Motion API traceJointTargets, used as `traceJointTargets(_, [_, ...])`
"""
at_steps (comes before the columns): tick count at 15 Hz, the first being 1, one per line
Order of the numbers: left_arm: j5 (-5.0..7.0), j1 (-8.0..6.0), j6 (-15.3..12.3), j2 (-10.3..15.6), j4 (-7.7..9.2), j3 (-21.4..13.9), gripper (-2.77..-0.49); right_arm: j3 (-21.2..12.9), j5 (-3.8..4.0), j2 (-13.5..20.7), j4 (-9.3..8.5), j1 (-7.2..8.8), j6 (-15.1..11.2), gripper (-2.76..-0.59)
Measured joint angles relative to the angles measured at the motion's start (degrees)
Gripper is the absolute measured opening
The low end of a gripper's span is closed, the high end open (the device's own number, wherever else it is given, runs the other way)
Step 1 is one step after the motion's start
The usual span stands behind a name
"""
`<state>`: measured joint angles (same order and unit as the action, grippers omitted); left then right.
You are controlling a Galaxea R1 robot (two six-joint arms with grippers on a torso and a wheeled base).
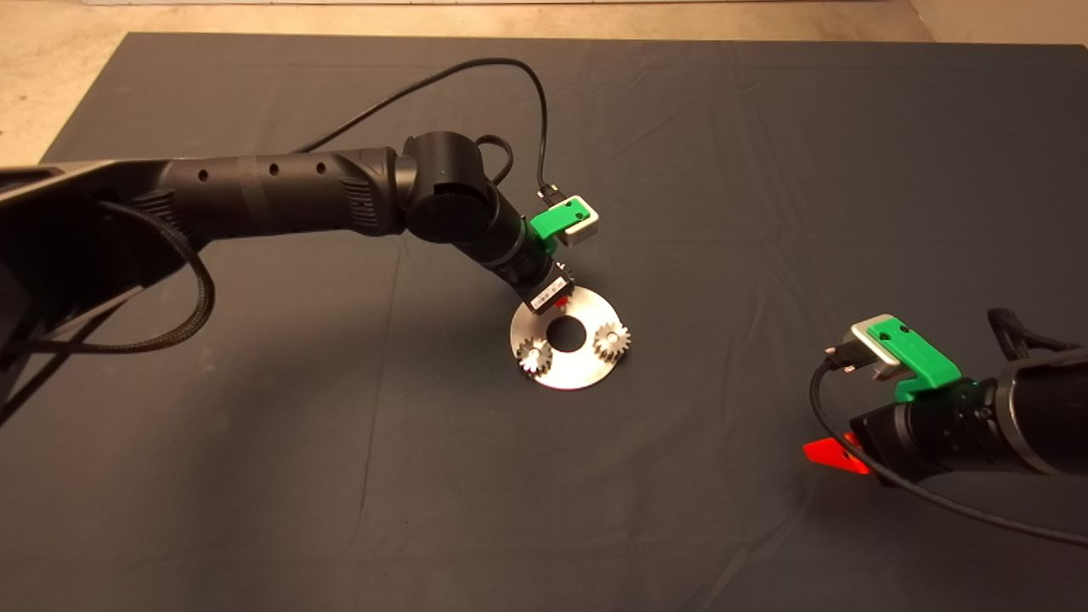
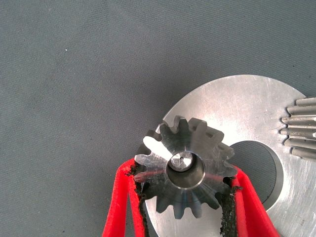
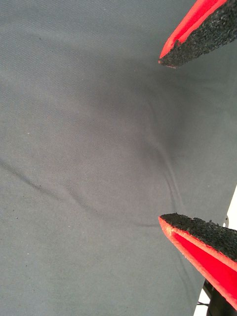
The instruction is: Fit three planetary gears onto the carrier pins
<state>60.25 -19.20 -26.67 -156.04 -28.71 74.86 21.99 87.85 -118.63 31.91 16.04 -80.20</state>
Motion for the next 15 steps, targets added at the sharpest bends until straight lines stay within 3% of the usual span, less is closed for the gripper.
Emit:
traceJointTargets(8, [0.48,0.00,0.00,-0.35,-0.04,0.00,-2.70,0.00,-0.02,-0.12,0.00,0.00,0.00,-1.16])
traceJointTargets(15, [0.80,0.00,0.00,-0.50,-0.09,0.00,-2.45,0.00,0.00,-0.12,0.00,0.00,0.00,-1.16])
